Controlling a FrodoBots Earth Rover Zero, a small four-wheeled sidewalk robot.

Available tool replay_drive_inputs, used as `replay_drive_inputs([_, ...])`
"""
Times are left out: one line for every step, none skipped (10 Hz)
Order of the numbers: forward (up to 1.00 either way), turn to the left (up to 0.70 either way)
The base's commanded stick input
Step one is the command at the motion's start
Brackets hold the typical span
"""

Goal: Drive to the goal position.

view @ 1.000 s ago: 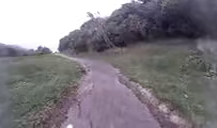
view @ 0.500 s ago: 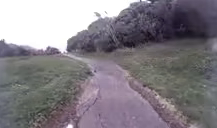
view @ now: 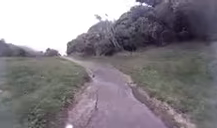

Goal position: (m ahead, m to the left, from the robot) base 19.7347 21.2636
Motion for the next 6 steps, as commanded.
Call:
replay_drive_inputs([0.85, 0.0])
replay_drive_inputs([0.85, 0.0])
replay_drive_inputs([0.85, 0.0])
replay_drive_inputs([0.85, 0.0])
replay_drive_inputs([0.85, 0.0])
replay_drive_inputs([0.85, 0.0])
